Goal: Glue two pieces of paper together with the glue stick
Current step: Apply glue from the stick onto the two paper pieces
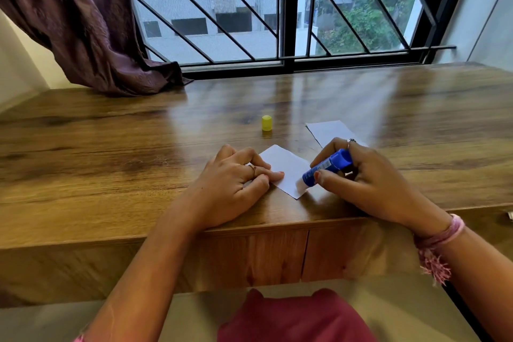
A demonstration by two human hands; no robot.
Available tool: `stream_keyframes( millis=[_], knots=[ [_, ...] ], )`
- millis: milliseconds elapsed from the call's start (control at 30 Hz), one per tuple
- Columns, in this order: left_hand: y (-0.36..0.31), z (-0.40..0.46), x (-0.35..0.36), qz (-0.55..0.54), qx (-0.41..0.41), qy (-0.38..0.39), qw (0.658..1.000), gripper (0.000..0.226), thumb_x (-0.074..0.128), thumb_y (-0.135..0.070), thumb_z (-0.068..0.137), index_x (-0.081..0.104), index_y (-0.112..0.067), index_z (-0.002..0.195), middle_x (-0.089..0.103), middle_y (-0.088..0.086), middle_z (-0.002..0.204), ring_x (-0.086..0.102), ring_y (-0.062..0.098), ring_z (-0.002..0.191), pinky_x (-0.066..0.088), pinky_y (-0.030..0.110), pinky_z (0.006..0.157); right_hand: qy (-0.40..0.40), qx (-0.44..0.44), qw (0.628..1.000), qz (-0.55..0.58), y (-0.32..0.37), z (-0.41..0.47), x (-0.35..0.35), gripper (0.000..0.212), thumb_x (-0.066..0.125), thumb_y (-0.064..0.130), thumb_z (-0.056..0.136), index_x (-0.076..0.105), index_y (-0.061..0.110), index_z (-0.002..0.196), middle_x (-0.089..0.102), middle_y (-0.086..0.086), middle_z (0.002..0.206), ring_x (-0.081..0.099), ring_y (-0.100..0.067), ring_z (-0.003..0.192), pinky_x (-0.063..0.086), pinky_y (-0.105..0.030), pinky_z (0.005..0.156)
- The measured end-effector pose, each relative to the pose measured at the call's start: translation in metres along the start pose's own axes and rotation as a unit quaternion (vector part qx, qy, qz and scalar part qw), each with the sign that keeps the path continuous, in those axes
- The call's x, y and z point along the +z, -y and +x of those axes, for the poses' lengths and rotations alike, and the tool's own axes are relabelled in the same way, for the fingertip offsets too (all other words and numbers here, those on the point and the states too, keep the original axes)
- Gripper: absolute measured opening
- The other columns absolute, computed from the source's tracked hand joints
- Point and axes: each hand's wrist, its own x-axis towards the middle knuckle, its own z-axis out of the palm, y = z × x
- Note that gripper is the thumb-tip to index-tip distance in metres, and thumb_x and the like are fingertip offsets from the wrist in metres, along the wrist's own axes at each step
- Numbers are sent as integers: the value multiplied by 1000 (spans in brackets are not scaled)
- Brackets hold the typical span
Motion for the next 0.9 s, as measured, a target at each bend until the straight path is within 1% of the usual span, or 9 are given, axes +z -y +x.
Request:
stream_keyframes(
  millis=[67,200,333,367,467,567,700,833,900],
  knots=[
    [0,0,0,-1,0,3,1000,42,29,-46,86,56,-49,119,44,-30,109,31,6,105,25,26,92,8,-6,1000,6,0,-1,1,8,60,27,74,64,23,81,59,-5,64,43,-8,47,32,-16,47],
    [-1,0,-1,0,-2,4,1000,43,29,-46,86,57,-49,119,45,-29,110,30,6,105,26,29,96,-11,-4,1000,5,0,-1,0,7,60,28,75,65,25,80,62,-6,65,50,-24,55,38,-29,52],
    [0,0,-1,4,1,9,1000,43,28,-47,87,54,-50,120,44,-28,111,29,4,103,28,32,97,15,-15,1000,16,0,-2,1,8,61,27,75,64,25,82,59,4,59,43,-9,45,33,-17,46],
    [0,0,-1,3,1,8,1000,42,28,-47,87,54,-50,120,45,-28,111,29,4,103,29,33,98,13,-14,1000,17,-1,-2,1,9,60,29,75,65,24,82,59,3,60,43,-9,46,34,-17,47],
    [0,0,-1,-2,0,2,1000,42,29,-46,87,56,-49,119,45,-28,111,30,4,103,30,34,99,-1,-9,1000,12,-1,-1,0,11,59,32,75,65,25,82,62,-3,67,50,-22,54,39,-28,51],
    [0,0,-1,3,1,8,1000,43,28,-47,87,55,-49,120,44,-28,111,29,3,103,30,34,98,13,-16,1000,19,0,-1,1,8,61,29,76,64,25,82,61,-6,65,50,-19,51,38,-24,49],
    [0,0,-1,3,2,5,1000,43,28,-47,87,55,-50,120,44,-29,110,30,4,102,29,34,98,-7,-6,1000,19,-1,0,1,10,60,28,75,65,23,82,64,-6,69,54,-28,60,42,-35,56],
    [1,0,0,2,1,5,1000,44,28,-48,87,56,-49,120,44,-28,111,28,2,101,30,35,98,13,-14,999,32,1,-1,2,9,61,26,75,65,23,82,63,-6,66,52,-23,55,39,-25,51],
    [1,0,0,2,0,5,1000,43,27,-48,87,56,-50,119,44,-29,110,28,2,100,29,34,98,-1,-5,999,34,-1,0,1,9,61,26,74,65,22,82,62,-5,66,52,-26,58,39,-28,52]
  ],
)
